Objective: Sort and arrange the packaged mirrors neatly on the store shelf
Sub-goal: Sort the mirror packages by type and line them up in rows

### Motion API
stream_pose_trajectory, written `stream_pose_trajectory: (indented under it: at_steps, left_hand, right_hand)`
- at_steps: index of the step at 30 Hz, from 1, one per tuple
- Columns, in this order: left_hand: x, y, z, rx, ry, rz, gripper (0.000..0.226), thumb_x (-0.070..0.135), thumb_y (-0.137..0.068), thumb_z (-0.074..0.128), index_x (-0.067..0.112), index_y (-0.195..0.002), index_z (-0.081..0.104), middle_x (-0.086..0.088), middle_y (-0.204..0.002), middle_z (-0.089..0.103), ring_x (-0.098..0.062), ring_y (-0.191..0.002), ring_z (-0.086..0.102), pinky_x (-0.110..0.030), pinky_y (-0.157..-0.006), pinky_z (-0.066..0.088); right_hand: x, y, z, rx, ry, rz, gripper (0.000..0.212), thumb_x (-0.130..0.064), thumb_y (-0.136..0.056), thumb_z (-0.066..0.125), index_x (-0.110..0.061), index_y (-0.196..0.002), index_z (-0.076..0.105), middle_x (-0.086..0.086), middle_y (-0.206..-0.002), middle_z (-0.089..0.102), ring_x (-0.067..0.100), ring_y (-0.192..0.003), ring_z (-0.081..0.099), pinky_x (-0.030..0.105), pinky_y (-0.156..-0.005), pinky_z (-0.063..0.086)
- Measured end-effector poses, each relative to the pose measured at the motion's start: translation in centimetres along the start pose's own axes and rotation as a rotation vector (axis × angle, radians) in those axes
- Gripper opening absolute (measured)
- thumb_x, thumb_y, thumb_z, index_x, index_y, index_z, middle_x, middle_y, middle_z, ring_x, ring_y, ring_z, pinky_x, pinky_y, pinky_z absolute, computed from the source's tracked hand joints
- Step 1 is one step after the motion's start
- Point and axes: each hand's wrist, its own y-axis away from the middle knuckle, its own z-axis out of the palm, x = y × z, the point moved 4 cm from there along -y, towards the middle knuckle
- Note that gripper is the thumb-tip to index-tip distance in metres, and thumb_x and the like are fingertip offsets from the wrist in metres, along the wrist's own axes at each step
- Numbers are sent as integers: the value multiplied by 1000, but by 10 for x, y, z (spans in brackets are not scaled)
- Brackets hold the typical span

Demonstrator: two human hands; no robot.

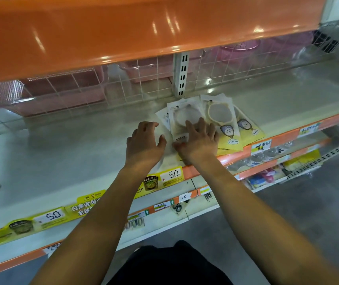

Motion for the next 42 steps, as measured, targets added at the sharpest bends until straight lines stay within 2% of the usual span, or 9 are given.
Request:
stream_pose_trajectory:
  at_steps: [4, 6, 8, 11, 16, 26, 35, 42]
  left_hand:
    - [-10, 2, -5, 43, -30, -46, 41, 35, -94, 50, 20, -132, 48, -2, -136, 45, -26, -116, 53, -42, -96, 42]
    - [-15, 6, -10, 76, -45, -67, 42, 35, -93, 50, 20, -132, 48, -2, -136, 46, -26, -116, 53, -42, -95, 43]
    - [-22, 12, -17, 117, -63, -87, 42, 35, -93, 51, 20, -132, 48, -2, -135, 47, -26, -114, 54, -41, -93, 43]
    - [-37, 29, -26, 170, -115, -124, 42, 34, -92, 53, 18, -130, 50, -3, -133, 51, -26, -111, 57, -40, -88, 45]
    - [-70, 68, -49, 285, -191, -199, 44, 34, -84, 51, 14, -123, 57, -8, -123, 59, -32, -102, 61, -42, -77, 49]
    - [-146, 136, -115, 371, -236, -432, 49, 33, -91, 52, 17, -137, 47, -7, -139, 49, -33, -121, 51, -49, -91, 44]
    - [-245, 209, -177, 466, -201, -488, 44, 34, -90, 51, 16, -129, 51, -9, -128, 55, -34, -114, 54, -50, -88, 48]
    - [-313, 258, -222, 498, -196, -565, 45, 30, -89, 56, 17, -132, 51, -6, -135, 52, -30, -121, 49, -45, -94, 43]
  right_hand:
    - [-14, 2, -6, 39, -59, -48, 82, -68, -83, 53, -33, -150, 22, 10, -161, 9, 42, -147, 2, 53, -119, 6]
    - [-26, 5, -13, 109, -119, -115, 75, -63, -84, 55, -31, -147, 30, 9, -159, 20, 41, -146, 12, 52, -117, 15]
    - [-41, 8, -18, 157, -213, -209, 66, -54, -86, 59, -27, -143, 40, 6, -151, 35, 35, -139, 31, 49, -108, 32]
    - [-65, 12, -15, 125, -322, -329, 56, -45, -88, 59, -25, -138, 47, 1, -139, 48, 28, -126, 45, 43, -96, 44]
    - [-110, 31, 5, 71, -402, -456, 53, -42, -87, 61, -27, -136, 49, -1, -137, 50, 27, -121, 48, 37, -93, 43]
    - [-219, 92, 20, -17, -418, -697, 53, -42, -89, 60, -26, -139, 47, 0, -139, 49, 26, -122, 49, 36, -90, 44]
    - [-330, 174, 39, -52, -366, -802, 55, -41, -91, 58, -23, -142, 45, 2, -142, 45, 27, -124, 47, 36, -92, 45]
    - [-413, 228, 62, -61, -374, -835, 54, -39, -87, 63, -20, -136, 50, 6, -135, 50, 31, -117, 51, 39, -90, 47]
